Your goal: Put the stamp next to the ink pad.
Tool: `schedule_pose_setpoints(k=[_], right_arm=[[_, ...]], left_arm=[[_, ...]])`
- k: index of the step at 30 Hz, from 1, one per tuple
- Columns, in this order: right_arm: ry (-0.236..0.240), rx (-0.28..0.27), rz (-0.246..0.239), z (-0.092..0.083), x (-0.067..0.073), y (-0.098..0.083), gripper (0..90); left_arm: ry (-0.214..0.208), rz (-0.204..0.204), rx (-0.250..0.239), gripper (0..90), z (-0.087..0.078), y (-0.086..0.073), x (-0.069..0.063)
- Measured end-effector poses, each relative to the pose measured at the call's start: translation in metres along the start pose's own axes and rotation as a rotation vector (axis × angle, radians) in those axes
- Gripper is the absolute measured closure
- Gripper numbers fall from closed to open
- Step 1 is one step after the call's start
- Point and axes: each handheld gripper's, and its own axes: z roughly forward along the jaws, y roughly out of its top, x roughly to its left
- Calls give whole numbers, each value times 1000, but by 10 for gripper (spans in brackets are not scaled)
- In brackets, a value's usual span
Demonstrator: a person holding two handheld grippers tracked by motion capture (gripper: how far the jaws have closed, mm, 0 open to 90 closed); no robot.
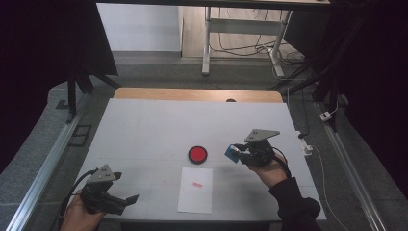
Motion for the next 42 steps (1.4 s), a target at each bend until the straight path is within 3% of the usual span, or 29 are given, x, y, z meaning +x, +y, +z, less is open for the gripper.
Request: schedule_pose_setpoints(k=[20, 34, 42], right_arm=[[-71, 75, 26, 14, -20, -20, 694], [-62, 115, 40, 24, -29, -31, 693], [-51, 146, 18, 30, -28, -33, 686]], left_arm=[[2, 7, 7, 0, 1, 0, 0], [5, -1, 8, 0, 1, 0, 0], [9, 2, 14, 0, 1, 1, 0]])
